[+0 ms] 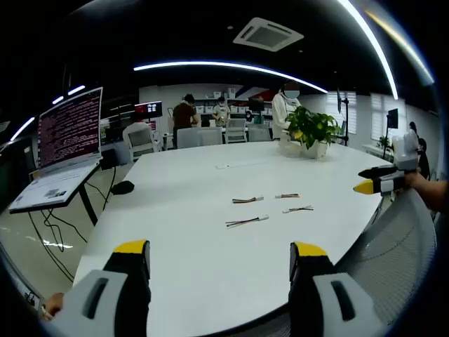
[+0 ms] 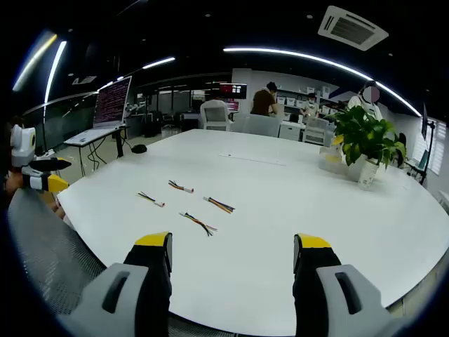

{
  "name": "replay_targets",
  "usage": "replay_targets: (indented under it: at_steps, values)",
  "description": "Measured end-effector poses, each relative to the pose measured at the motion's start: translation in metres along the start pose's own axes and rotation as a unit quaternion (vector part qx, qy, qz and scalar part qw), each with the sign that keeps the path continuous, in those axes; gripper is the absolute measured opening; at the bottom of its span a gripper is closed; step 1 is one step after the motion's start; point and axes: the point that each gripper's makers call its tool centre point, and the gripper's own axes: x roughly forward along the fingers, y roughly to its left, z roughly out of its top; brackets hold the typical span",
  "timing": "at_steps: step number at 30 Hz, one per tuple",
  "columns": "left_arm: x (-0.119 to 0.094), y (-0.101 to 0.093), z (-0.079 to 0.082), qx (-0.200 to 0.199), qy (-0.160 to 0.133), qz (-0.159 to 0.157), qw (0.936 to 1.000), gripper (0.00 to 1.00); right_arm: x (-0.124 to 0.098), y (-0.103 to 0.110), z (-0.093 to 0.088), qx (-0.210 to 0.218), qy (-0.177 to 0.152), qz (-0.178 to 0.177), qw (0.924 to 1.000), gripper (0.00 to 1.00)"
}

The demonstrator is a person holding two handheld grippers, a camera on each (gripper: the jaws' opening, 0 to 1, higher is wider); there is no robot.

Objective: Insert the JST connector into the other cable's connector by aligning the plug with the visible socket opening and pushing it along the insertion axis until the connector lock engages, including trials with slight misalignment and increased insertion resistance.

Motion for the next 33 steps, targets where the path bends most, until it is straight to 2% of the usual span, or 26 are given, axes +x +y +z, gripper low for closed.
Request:
replay_targets:
  at_steps: [33]
  values:
    - [0.0008,0.0046,0.0025,-0.008,-0.007,0.000,0.9999,0.77,0.0008,0.0014,0.0010,0.003,-0.001,-0.003,1.0000,0.68]
